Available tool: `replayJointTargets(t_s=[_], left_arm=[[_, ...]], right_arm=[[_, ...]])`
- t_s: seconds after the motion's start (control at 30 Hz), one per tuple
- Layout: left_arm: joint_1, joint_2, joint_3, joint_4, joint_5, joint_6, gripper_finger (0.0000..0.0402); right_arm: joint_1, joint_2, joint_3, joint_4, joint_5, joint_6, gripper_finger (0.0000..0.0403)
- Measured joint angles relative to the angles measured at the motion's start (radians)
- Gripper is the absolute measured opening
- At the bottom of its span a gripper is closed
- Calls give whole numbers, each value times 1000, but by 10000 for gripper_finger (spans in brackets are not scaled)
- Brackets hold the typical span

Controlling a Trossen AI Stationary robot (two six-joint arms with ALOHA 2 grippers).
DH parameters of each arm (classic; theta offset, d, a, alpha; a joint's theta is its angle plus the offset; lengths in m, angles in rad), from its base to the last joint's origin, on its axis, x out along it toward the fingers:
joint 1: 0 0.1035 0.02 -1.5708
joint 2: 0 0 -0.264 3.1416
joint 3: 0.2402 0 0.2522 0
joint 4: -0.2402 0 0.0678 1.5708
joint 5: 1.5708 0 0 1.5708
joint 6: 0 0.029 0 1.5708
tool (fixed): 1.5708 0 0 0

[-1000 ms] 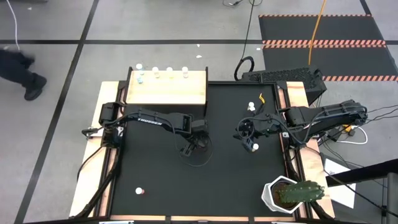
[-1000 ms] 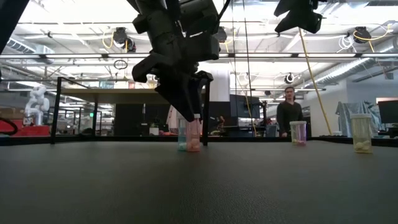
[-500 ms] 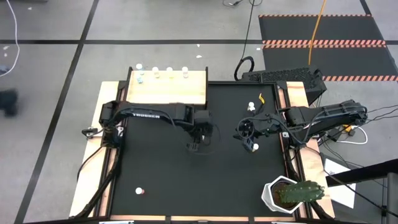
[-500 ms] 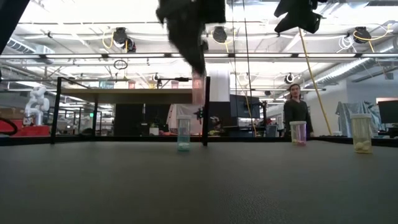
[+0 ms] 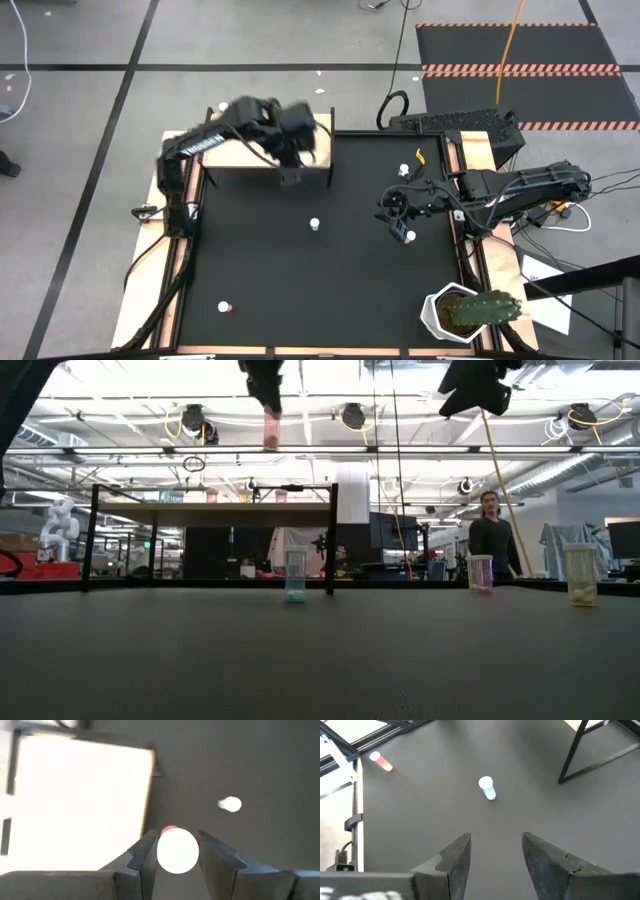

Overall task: Pick and place medicine bottles onto shelf by color
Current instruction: Put the top red pill bottle on the shelf aligned with the red pill bottle

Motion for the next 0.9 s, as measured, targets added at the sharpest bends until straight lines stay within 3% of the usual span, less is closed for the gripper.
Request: replayJointTargets(t_s=[0.17, 0.47, 0.67, 0.9], left_arm=[[172, -148, -104, 22, -43, 19, 131], [517, -332, -503, 257, 27, 46, 131], [599, -341, -691, 412, 62, 54, 131], [613, -342, -762, 473, 71, 66, 131]], right_arm=[[-3, 0, 0, -2, 0, 32, 171], [-30, 0, 0, -15, 0, 24, 171], [-75, 0, 0, -14, -29, 29, 171], [-88, 0, 0, -14, -50, 62, 171]])
